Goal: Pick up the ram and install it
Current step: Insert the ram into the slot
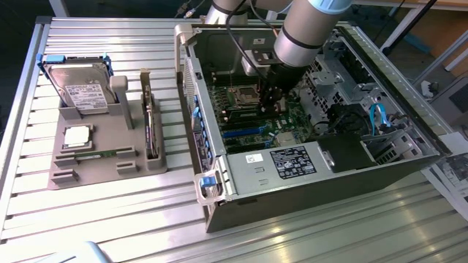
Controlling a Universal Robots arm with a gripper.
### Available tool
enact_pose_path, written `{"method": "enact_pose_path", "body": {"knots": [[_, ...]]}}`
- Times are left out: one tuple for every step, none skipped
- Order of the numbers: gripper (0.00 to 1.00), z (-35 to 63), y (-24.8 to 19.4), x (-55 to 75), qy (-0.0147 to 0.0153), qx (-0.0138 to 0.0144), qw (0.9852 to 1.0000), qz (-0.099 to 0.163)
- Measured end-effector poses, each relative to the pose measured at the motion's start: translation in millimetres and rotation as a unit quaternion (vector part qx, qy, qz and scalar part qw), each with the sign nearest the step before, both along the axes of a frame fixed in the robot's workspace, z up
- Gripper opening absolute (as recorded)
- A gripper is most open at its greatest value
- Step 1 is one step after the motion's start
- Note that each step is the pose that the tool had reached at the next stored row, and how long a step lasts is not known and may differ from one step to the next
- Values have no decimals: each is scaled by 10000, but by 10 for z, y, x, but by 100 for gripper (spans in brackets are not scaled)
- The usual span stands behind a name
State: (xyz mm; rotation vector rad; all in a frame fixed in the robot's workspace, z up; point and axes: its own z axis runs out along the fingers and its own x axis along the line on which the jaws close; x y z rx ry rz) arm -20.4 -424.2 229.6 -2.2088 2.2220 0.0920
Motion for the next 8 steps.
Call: {"method": "enact_pose_path", "body": {"knots": [[13,-3,0,0,0,1,10000,-24],[13,-4,0,0,0,0,10000,-45],[13,-4,0,0,0,0,10000,-46],[13,-4,0,0,0,0,10000,-46],[13,-7,0,0,0,0,10000,-46],[13,-19,1,0,0,1,10000,-46],[13,-23,0,0,0,0,10000,-46],[13,-24,0,-1,0,-1,10000,-47]]}}
